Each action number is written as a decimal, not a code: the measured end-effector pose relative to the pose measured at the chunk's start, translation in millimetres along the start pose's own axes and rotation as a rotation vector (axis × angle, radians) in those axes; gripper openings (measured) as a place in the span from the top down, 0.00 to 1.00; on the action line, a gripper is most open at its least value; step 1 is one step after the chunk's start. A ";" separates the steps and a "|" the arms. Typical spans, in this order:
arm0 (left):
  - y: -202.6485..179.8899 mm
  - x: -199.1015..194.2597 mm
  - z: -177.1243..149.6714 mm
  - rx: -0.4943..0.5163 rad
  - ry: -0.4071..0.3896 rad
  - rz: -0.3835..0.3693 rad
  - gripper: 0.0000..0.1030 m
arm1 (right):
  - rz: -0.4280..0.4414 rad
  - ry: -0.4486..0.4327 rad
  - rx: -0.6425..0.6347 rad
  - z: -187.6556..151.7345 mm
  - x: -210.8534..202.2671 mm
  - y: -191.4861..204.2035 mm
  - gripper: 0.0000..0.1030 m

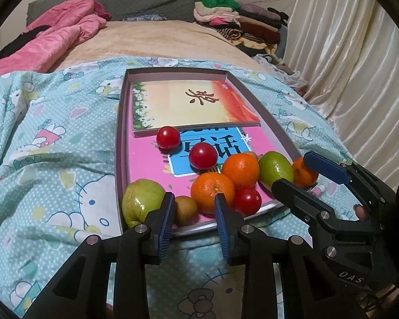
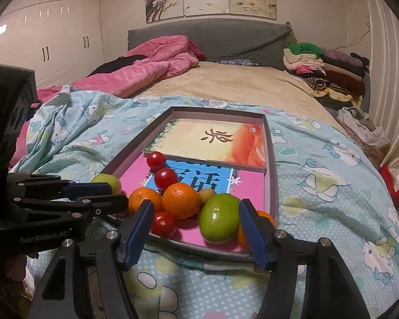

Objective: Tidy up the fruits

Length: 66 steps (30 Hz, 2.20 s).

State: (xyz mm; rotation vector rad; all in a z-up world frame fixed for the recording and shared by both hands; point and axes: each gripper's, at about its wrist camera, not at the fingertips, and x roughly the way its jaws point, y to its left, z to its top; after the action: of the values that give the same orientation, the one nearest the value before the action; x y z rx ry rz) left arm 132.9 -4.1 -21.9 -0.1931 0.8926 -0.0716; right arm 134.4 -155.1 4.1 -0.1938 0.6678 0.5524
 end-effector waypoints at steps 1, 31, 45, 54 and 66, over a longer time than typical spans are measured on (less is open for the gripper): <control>-0.4 -0.3 0.0 0.001 -0.001 -0.001 0.67 | 0.001 0.000 0.003 0.1 -0.1 -0.9 0.37; 4.7 -59.2 -20.3 -0.089 -0.067 0.041 0.27 | 0.046 -0.087 0.207 -1.3 -55.5 -18.5 0.01; 3.8 -72.6 -63.2 -0.118 0.006 0.143 0.27 | -0.040 0.005 0.111 -30.6 -80.0 14.3 0.01; 2.8 -66.7 -64.5 -0.110 -0.005 0.138 0.27 | -0.021 -0.028 0.166 -35.7 -83.8 6.6 0.01; -0.2 -68.3 -63.4 -0.097 -0.015 0.124 0.27 | -0.033 -0.001 0.194 -38.6 -76.5 -0.4 0.01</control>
State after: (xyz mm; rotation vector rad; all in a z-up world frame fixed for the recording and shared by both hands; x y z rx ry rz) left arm 40.6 -3.3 -8.2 -0.2283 0.8919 0.0882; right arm 64.4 -200.9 22.8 -0.0232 0.7119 0.4530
